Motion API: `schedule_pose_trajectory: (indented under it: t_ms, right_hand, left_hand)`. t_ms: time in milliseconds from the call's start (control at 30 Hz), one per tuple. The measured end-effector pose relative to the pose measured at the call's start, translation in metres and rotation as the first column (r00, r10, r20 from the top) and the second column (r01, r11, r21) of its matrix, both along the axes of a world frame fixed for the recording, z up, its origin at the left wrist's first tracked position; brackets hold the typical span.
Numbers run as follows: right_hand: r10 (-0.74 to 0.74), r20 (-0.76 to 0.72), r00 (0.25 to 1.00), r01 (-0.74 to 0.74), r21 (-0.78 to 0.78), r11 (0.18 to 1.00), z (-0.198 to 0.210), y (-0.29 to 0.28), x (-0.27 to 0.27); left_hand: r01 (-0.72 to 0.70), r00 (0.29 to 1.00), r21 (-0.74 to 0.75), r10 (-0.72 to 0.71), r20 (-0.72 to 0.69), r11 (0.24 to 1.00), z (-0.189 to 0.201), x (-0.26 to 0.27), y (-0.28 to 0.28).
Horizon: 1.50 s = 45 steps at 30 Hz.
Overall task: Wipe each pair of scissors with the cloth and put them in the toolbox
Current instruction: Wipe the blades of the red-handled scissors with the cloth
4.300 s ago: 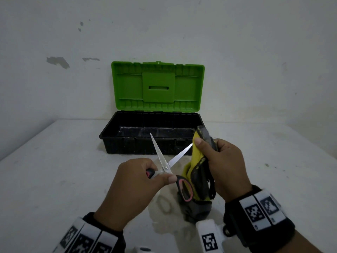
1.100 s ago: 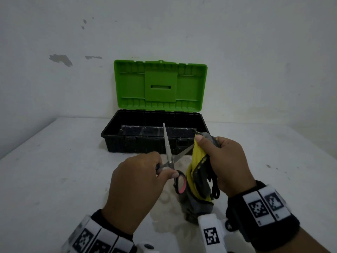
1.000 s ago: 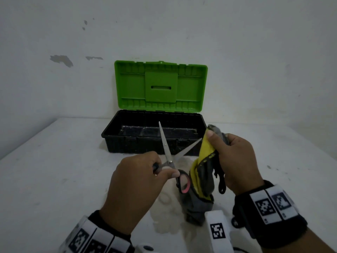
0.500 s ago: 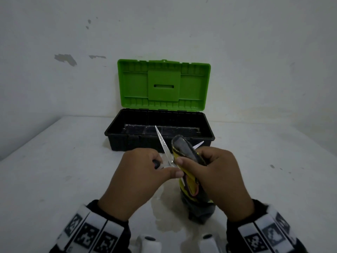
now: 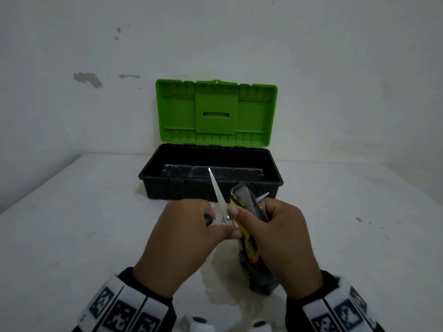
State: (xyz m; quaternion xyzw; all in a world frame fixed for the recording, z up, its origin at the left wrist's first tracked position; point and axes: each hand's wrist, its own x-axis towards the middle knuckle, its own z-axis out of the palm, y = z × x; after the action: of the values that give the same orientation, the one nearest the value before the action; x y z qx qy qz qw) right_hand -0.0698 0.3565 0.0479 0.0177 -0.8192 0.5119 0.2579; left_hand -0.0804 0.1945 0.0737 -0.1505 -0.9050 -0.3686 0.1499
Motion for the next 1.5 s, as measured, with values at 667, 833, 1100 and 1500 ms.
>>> schedule_pose_trajectory:
  t_ms: [667,833,1100,1500]
  right_hand:
    - [0.114,0.231,0.966,0.005,-0.46,0.888,-0.006,0.053,-0.01]
    - [0.063,0.179,0.982,-0.004,-0.311,0.95,-0.007,0.069,-0.005]
    - [0.189,0.207,0.96,-0.11,-0.342,0.933,-0.005,0.087,-0.004]
    - [0.105,0.087,0.991,-0.092,-0.142,0.986,0.01,0.085,-0.007]
  left_hand:
    - [-0.014,0.951,0.01,0.011,0.309,1.0,-0.008,-0.016,-0.028]
    - [0.071,0.844,0.299,-0.217,0.49,0.952,-0.011,-0.02,-0.044]
    - [-0.123,0.803,0.627,-0.294,0.519,0.77,-0.02,-0.019,-0.042]
    - [-0.336,0.811,0.743,-0.224,0.541,0.579,-0.032,-0.006,-0.006]
